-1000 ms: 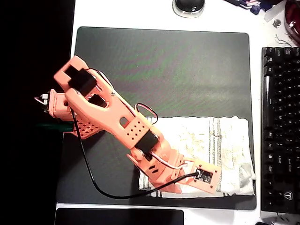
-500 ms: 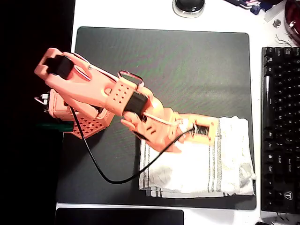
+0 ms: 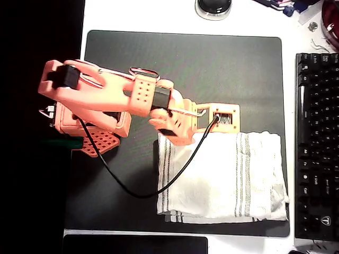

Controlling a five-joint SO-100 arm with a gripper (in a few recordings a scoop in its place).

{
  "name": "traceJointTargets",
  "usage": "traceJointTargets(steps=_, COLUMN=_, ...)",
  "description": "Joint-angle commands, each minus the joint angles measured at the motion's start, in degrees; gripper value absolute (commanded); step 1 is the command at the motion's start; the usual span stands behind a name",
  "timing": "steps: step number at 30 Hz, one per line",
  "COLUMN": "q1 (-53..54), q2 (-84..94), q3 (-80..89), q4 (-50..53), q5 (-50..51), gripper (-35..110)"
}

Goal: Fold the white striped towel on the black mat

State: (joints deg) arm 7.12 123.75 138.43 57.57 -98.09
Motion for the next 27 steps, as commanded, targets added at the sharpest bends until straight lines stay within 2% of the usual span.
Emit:
traceJointTargets(steps=1, q1=0.2, q2=-0.9, q3=-3.3, q4=0.9, q5=0.1, gripper=9)
traceJointTargets(steps=15, q1=2.0, q2=-0.7, q3=3.7, q4=1.1, q5=-1.7, gripper=9)
traceJointTargets(steps=27, q1=-0.3, q2=5.4, q3=-7.8, q4=4.3, q5=0.4, gripper=9)
